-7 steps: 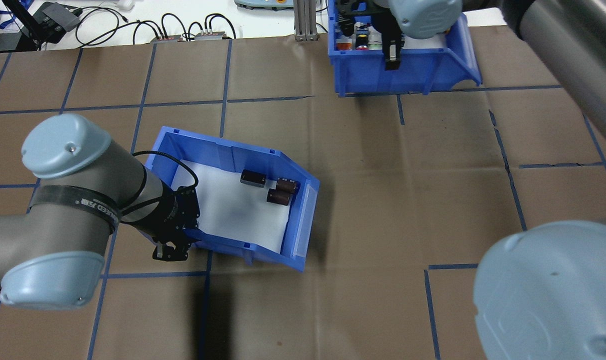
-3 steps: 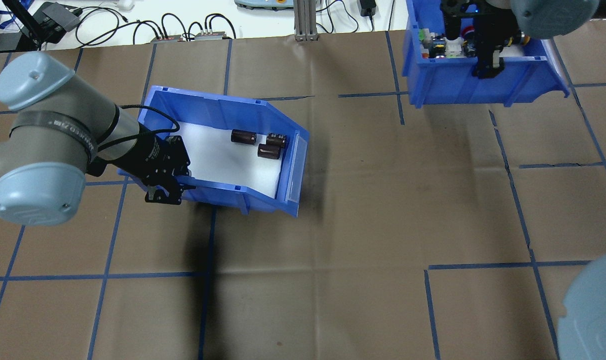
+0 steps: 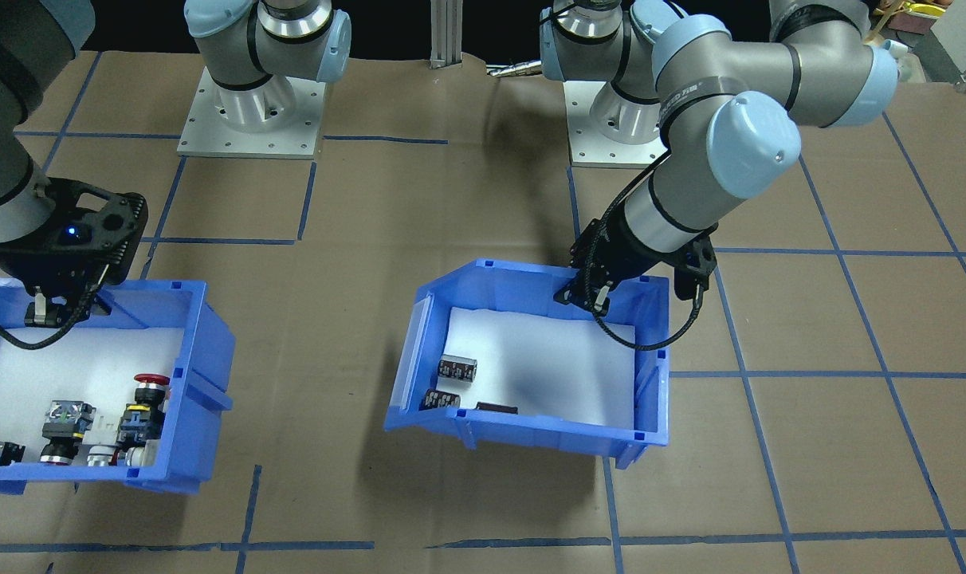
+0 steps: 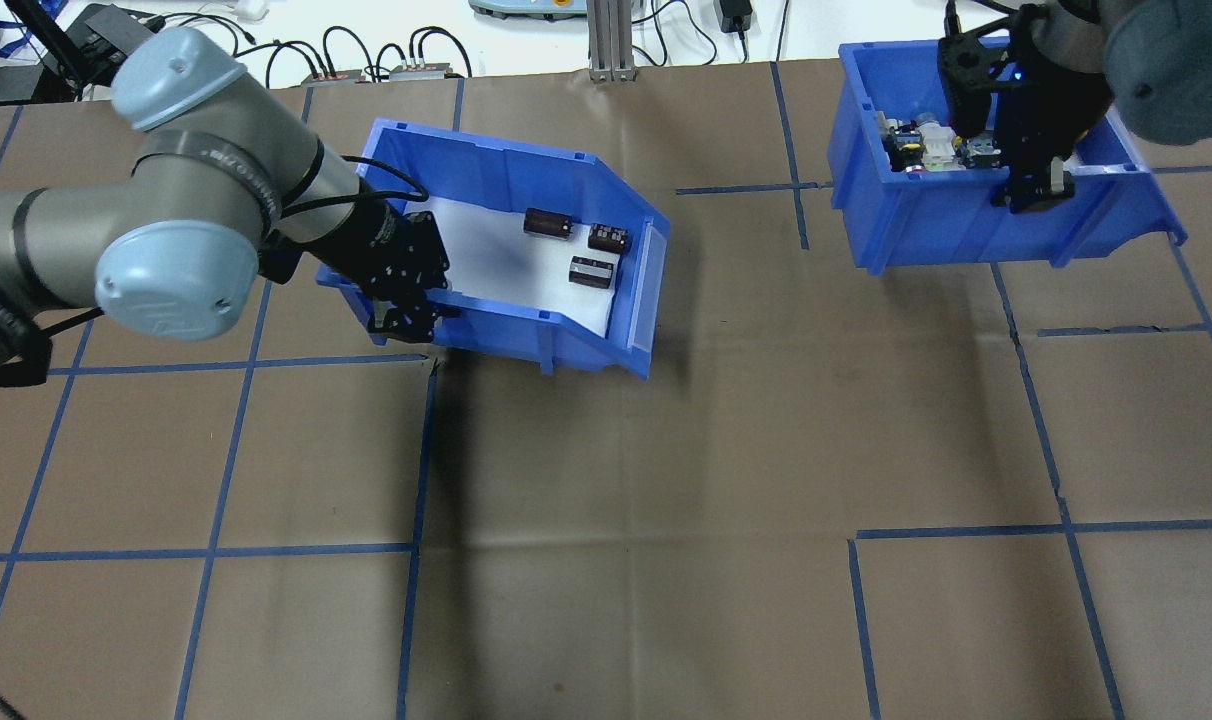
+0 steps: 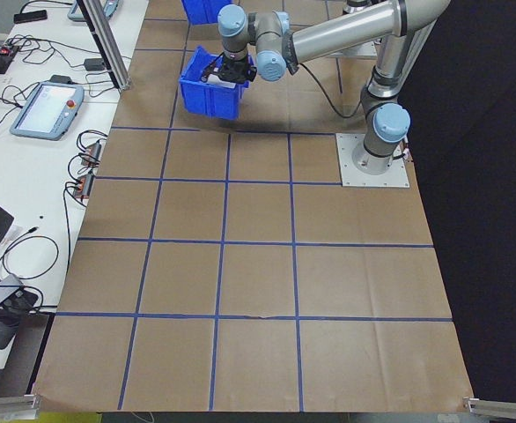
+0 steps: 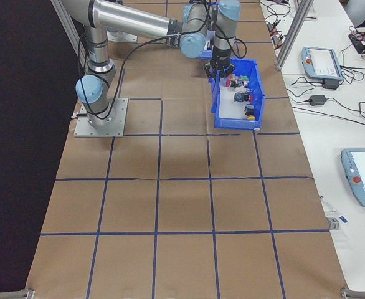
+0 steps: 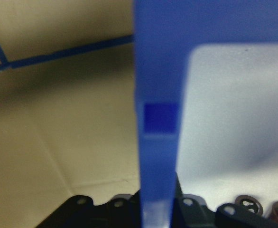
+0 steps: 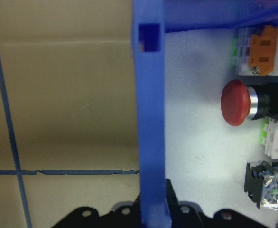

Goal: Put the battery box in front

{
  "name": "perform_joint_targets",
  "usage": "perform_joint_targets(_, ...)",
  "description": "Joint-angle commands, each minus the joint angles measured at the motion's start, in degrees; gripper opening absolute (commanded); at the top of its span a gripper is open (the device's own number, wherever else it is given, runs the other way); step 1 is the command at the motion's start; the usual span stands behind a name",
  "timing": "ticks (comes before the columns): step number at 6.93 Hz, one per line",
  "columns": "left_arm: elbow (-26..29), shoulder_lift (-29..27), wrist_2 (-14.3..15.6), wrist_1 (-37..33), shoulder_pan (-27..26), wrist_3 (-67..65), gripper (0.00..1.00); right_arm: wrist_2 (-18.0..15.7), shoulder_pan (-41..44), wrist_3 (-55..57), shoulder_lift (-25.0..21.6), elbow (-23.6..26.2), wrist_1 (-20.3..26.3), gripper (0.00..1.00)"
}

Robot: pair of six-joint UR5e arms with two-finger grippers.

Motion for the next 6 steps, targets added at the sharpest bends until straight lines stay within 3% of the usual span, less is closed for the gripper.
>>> perform_joint_targets(1,7.88,-10.93,-0.36,11.1,-6.71,-14.65,0.0,0.17,-2.96,-2.87,-7.2,8.97,-0.59,0.03)
perform_joint_targets(2,10.09,-14.81,-0.45,15.25,-8.12,-19.33,0.0,0.25,-4.45,-2.7,-9.22,11.62,-0.59,0.03)
perform_joint_targets(3,11.24,-16.07,-2.45,16.08,-8.83,-23.29,0.0,0.26,-4.29,-2.35,-10.72,13.03,-0.59,0.03)
perform_joint_targets(4,11.51,-16.34,-7.43,16.52,-8.84,-24.9,0.0,0.26,-4.29,-2.17,-11.52,13.92,-0.59,0.04)
perform_joint_targets(6,11.25,-17.31,-7.91,16.79,-9.01,-23.34,0.0,0.17,-4.29,-2.17,-11.79,14.63,-0.68,0.04)
